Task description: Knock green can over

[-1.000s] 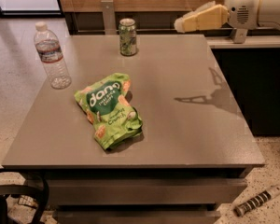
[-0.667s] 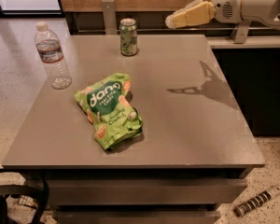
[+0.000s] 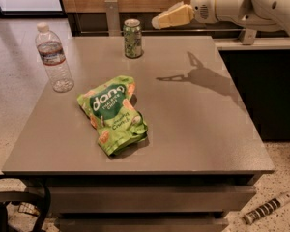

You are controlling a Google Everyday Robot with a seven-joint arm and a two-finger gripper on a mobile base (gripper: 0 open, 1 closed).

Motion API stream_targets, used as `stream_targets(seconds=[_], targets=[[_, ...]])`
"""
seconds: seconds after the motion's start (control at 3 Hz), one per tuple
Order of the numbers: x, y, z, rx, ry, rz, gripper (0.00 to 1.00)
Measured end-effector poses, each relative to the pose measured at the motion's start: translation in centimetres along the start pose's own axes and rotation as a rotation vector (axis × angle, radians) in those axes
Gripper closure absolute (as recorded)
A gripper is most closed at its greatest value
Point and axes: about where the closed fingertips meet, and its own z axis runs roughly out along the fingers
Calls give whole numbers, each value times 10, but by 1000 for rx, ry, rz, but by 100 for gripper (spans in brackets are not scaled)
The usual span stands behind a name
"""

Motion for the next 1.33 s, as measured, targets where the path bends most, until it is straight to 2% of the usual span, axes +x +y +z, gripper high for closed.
stream_targets(seconds=[0.67, 1.33], targets=[[38, -4, 70, -44, -44, 92, 0], [70, -1, 113, -63, -144, 164, 0]])
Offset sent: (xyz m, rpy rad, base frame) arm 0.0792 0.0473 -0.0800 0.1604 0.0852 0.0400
